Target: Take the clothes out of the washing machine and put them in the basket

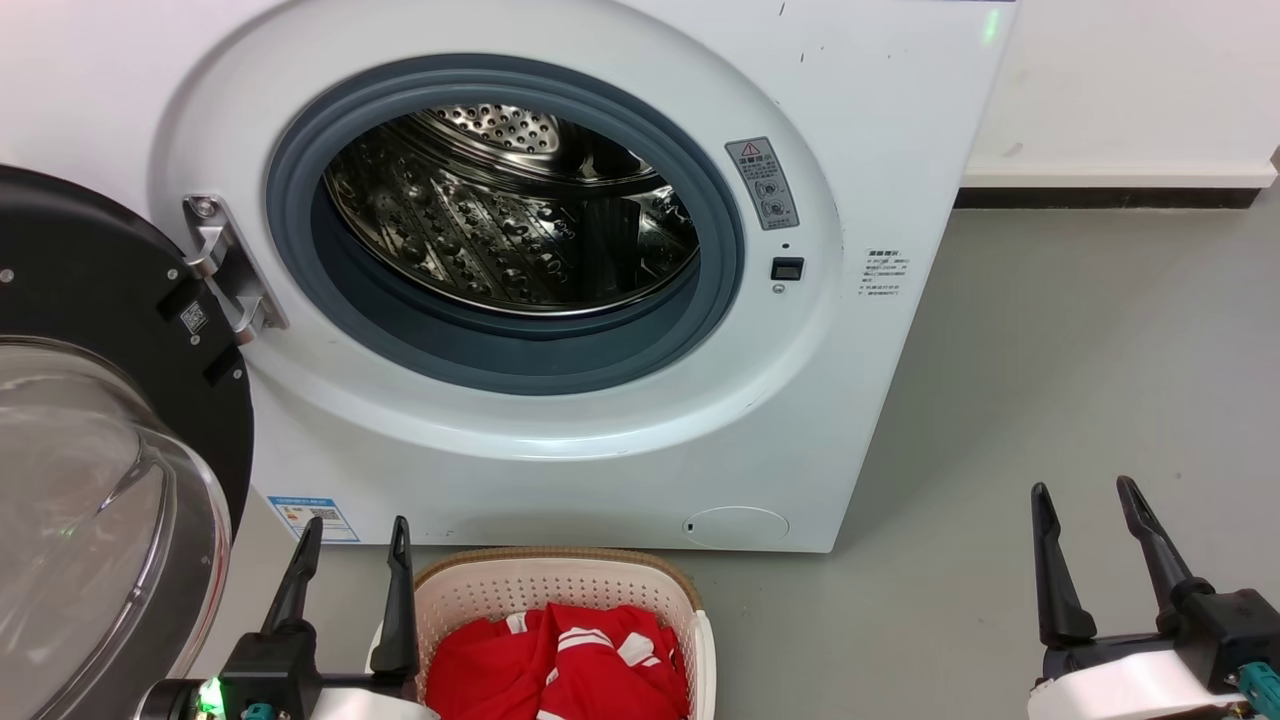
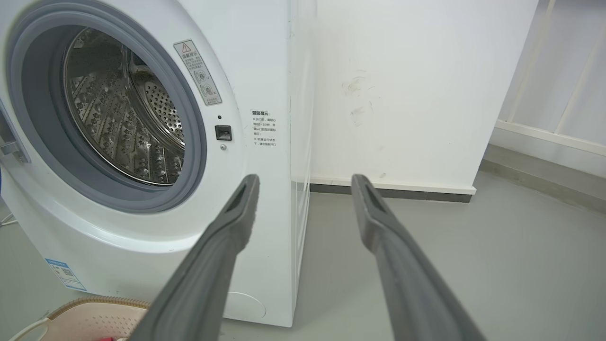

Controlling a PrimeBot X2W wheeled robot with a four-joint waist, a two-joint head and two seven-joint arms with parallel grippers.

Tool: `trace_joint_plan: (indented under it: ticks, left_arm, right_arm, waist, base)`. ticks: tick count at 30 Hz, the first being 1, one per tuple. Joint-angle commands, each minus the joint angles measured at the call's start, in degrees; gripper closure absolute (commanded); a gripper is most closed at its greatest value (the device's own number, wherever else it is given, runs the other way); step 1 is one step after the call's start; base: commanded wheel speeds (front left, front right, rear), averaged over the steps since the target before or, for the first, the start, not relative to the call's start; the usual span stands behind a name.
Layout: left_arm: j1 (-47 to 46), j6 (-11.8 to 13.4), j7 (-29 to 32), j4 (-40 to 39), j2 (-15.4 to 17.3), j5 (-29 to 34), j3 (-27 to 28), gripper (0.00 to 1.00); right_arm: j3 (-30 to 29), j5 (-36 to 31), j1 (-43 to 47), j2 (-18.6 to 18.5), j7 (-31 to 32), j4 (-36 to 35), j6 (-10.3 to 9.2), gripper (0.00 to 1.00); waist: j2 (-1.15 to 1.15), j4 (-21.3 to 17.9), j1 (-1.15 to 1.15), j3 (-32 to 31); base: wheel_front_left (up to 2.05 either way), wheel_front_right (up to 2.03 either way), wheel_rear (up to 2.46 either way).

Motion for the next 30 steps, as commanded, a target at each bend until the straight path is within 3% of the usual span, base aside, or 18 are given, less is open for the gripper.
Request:
trace_joint_plan:
  ticks: [1,17,18,21,30]
  left_arm:
    - [0.1,-0.2,-0.1,-0.1,-0.2,0.3,0.2,0.00]
    - [-0.9,-0.8,-0.1,-0.1,-0.8,0.6,0.5,0.00]
    - [-0.2,-0.8,0.0,0.2,-0.8,0.4,0.4,1.00]
    - [0.2,-0.8,0.4,1.9,-1.0,-0.2,0.4,1.00]
    - [-1.5,-1.5,3.2,3.3,-1.1,-11.2,1.3,1.00]
  right_arm:
    - [0.1,-0.1,0.4,0.0,-0.1,-0.2,-0.04,0.00]
    - [-0.3,-0.7,-0.1,0.0,-0.1,-0.3,-0.04,0.00]
    - [-0.2,-0.5,0.0,0.0,0.0,0.1,0.01,1.00]
    - [-0.3,0.1,0.1,0.1,0.3,1.7,0.01,1.00]
    - [-0.5,11.5,-1.3,0.1,3.1,2.9,0.01,1.00]
  waist:
    - [0.00,-0.1,0.00,0.0]
    - [0.00,-0.2,0.00,0.4]
    - [0.00,-0.2,0.01,0.3]
    - [0.00,-0.2,0.01,0.3]
    - [0.00,-0.2,0.01,0.3]
  base:
    - [0.00,0.00,0.00]
    - [0.00,0.00,0.00]
    - [0.00,0.00,0.00]
    - [0.00,0.00,0.00]
    - [0.00,0.00,0.00]
